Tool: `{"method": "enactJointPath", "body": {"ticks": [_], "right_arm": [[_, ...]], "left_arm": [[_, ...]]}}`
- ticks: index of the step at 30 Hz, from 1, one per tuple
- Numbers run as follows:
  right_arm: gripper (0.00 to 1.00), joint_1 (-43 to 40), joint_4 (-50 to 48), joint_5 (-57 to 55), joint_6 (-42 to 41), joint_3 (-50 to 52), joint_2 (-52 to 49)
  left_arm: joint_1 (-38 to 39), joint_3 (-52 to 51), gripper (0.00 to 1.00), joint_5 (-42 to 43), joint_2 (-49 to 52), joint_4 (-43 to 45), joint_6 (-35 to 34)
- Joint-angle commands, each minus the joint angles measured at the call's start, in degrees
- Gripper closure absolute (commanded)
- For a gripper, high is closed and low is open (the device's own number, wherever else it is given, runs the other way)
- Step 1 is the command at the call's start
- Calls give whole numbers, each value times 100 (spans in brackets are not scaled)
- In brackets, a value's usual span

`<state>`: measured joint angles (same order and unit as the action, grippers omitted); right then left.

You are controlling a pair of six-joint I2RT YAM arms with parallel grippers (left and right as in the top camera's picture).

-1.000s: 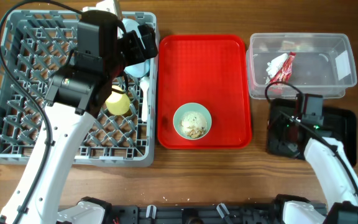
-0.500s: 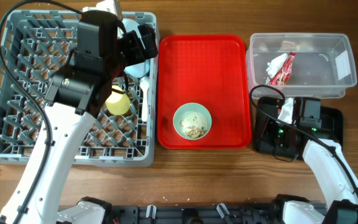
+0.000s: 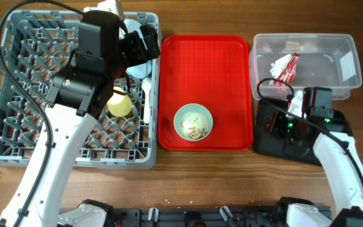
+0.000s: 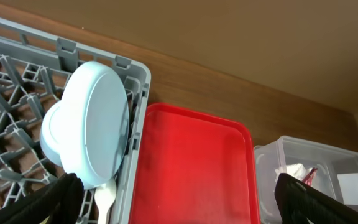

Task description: Sort waste into correct bins and load items into the dishwasher rack

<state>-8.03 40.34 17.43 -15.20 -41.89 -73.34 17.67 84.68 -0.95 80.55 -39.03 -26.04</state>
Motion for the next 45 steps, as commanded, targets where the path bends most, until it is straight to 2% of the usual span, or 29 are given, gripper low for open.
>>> {"method": "enactJointPath", "body": {"ticks": [1,6,8,11,12,14,18,38,45], "right_arm": [[64,111,42,-203,479,-179,-35],[69,691,-330,-632,466,-166,-164],[69,922,-409,-997,455,-166,-413],[73,1172,-800,-892,457,-166,-903],[76,1193,-837,-914,452,-166,-988],[90,1200,-850,-911,455,-166,-1167],[96,1200,-629,-911,472,-166,-1169],[96,1237,-492,-940,1670,-166,-1169],[96,1237,-555,-1211,1786,-166,-1169]], "left_arm": [[7,7,0,7,-15,15,11],[7,7,0,4,-15,15,11],[7,7,0,7,-15,15,11],[7,7,0,7,-15,15,11],[7,7,0,4,-15,15,11],[7,7,0,7,-15,15,11],[7,7,0,7,-15,15,11],[7,7,0,7,-15,15,11],[7,7,0,7,-15,15,11]]}}
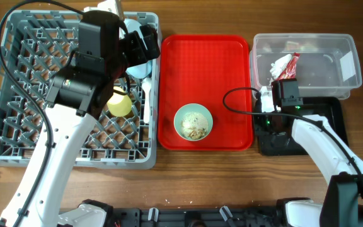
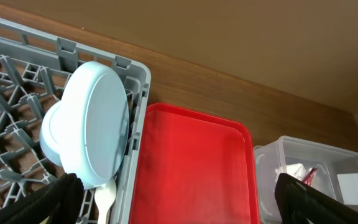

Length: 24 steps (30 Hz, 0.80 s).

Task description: Sort waste into correct bins and load items into the dishwasher rack

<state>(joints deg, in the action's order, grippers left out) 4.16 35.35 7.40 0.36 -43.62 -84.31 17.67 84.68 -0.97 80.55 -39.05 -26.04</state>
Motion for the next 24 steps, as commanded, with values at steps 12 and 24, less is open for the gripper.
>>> {"method": "enactJointPath", "body": {"ticks": [12,24], "right_arm": [[69,17,1609,-179,264,-2050,-55],[56,3777,404,597,50,-2229,-339]], "left_arm": [[7,7,0,7,-15,17,11],[7,7,0,9,-15,17,11]]}}
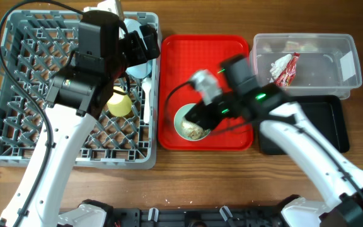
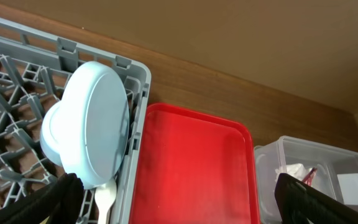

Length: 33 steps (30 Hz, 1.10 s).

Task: Sort waste into correct bins and load items into the dishwasher rack
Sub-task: 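Move the right gripper to the green bowl and grasp its rim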

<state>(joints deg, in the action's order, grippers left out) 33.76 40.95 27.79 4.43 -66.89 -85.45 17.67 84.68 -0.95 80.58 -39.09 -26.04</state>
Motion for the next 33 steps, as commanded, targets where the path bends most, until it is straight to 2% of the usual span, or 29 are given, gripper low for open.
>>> {"method": "enactJointPath", "body": {"ticks": [1,3,7,9,12,16,18,20,21,24,27,31,33], "right_arm": [[56,1351,-284,-2238,-354,98,-409],[56,1919,-439,-2894,-354,98,-820],[57,2000,-601,-3508,-680,98,-1683],[66,1934,-730,-3595,-1021,98,-2024],[66,1926,-852,-3626,-1152,96,-2039],[66,1788,-225,-4723,-1554,94,-1779],[66,1578,-98,-4590,-1582,94,-1537],[65,1381,-103,-3689,-1290,90,-1200],[65,1340,-101,-3591,-1311,90,-1019],[62,997,-146,-3587,-1838,90,-348],[61,892,-20,-3237,-1834,105,-516],[60,892,-227,-3373,-1836,428,-1150],[64,892,-256,-3370,-1840,428,-1368]], "left_arm": [[7,7,0,7,-17,22,9],[7,7,0,4,-17,22,11],[7,7,0,4,-17,22,11],[7,7,0,7,-17,22,11],[7,7,0,7,-17,22,11],[7,7,0,7,-17,22,11],[7,7,0,7,-17,22,11],[7,7,0,7,-17,22,11],[7,7,0,4,-17,22,11],[7,7,0,4,-17,22,11],[7,7,0,7,-17,22,11],[7,7,0,7,-17,22,11],[7,7,0,7,-17,22,11]]}}
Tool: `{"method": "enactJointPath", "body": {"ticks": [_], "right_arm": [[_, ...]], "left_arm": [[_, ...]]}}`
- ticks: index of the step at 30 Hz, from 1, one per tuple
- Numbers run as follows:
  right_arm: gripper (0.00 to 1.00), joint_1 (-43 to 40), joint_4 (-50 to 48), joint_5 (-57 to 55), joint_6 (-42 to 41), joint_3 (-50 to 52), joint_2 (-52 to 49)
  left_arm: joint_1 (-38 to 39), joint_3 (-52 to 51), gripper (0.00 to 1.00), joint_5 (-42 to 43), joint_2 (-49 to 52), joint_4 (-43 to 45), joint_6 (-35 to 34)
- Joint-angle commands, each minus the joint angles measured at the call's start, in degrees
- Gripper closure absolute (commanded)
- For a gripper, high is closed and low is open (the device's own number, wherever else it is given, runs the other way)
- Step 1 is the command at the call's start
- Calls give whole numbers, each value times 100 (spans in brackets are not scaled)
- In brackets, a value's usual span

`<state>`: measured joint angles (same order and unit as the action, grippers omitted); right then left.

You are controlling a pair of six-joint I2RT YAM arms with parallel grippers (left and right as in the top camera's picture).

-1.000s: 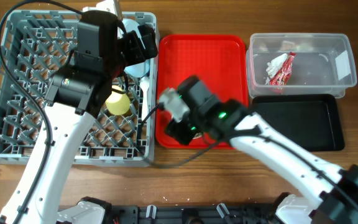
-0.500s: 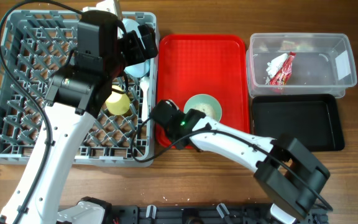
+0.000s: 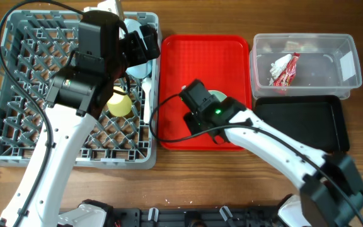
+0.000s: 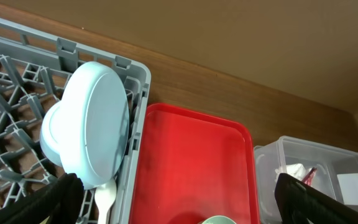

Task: Sort waste into correct bins and load items into the dishwasher rack
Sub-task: 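Move the right gripper to the green bowl and grasp its rim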

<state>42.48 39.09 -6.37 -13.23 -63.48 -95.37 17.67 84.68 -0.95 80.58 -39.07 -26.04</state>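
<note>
A pale green bowl (image 3: 218, 96) with food scraps shows on the red tray (image 3: 203, 53), mostly hidden under my right gripper (image 3: 200, 104). The fingers themselves are hidden; the gripper appears shut on the bowl. The bowl's rim (image 4: 217, 219) peeks in at the bottom of the left wrist view. My left gripper (image 3: 145, 43) hangs open over the back right corner of the grey dishwasher rack (image 3: 17, 94), nothing between its fingers (image 4: 61, 199). A light blue dish (image 4: 89, 134), a white spoon (image 4: 106, 198) and a yellow cup (image 3: 120, 103) sit in the rack.
A clear bin (image 3: 320, 44) at the back right holds a red and white wrapper (image 3: 283, 68). A black bin (image 3: 301, 123) lies in front of it. My right arm crosses the tray's front right corner.
My right gripper was blurred over the bowl at the tray's front; now it rests on it, and the bowl shows farther back, its rim newly in the left wrist view. The left arm is unchanged.
My right gripper was over the black bin, then at that bin's back left corner by the clear bin. Then it was over the red tray at the bowl, and now it has the bowl shifted toward the tray's middle. The left arm stayed over the rack throughout.
</note>
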Motion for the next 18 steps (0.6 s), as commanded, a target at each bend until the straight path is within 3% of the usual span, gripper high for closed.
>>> {"method": "enactJointPath", "body": {"ticks": [1,7,18], "right_arm": [[68,20,-79,46,-81,87,-470],[89,20,-129,37,-70,122,-645],[96,20,-44,46,-271,125,-645]], "left_arm": [[7,7,0,7,-17,20,11],[7,7,0,7,-17,20,11],[7,7,0,7,-17,20,11]]}}
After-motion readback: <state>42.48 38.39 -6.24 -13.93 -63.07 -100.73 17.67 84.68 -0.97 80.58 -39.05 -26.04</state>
